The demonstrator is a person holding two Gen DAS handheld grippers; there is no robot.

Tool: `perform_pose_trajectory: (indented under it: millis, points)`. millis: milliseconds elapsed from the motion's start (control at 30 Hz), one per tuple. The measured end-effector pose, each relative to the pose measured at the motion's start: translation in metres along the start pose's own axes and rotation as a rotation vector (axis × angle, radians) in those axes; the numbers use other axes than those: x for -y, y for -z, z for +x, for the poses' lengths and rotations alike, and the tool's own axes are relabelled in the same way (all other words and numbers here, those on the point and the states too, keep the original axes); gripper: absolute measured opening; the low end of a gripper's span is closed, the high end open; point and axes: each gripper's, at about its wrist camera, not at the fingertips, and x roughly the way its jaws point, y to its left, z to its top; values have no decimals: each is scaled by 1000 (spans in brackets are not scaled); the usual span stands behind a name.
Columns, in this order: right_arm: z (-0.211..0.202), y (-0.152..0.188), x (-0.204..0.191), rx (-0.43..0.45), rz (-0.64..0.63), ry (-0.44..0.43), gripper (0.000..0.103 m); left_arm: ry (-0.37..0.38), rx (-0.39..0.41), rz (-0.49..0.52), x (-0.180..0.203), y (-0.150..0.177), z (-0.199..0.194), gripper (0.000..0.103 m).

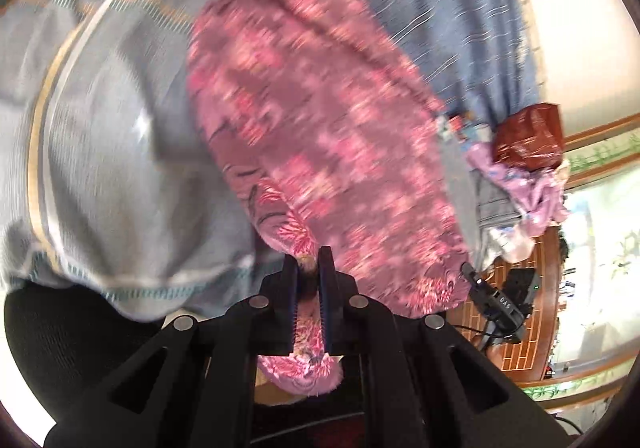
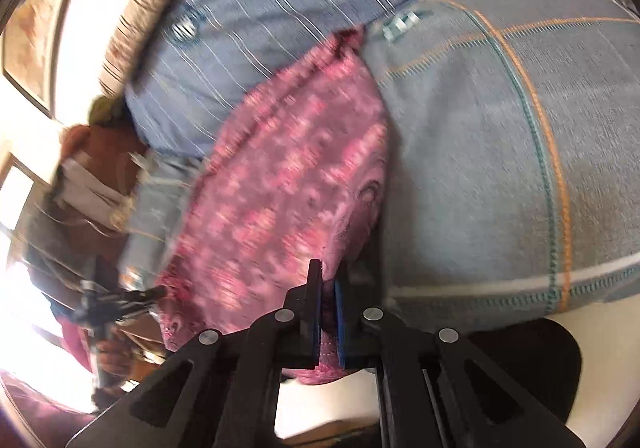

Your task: Fold small clothes

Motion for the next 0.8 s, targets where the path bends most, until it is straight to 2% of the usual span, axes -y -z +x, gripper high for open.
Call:
perform_pose_trajectory:
  millis: [133,267,500,633,800]
  points:
    - [-1,-18,-6,40,40,-107,4,41,38,2,12,-29,-5,7]
    - [9,-39,-6,69,70,-148,4,49,75,-36,11,-61,-1,7]
    - [47,-75,20,84,166,-72,5,-57,63,-167,-20,-108,32,7]
    - [73,-88,27,55,170,5,5,-76,25,-226,-36,-123,50,7]
    - [82,-93,30,50,181,11,7,-61,1,-255,-43,-124,54,7]
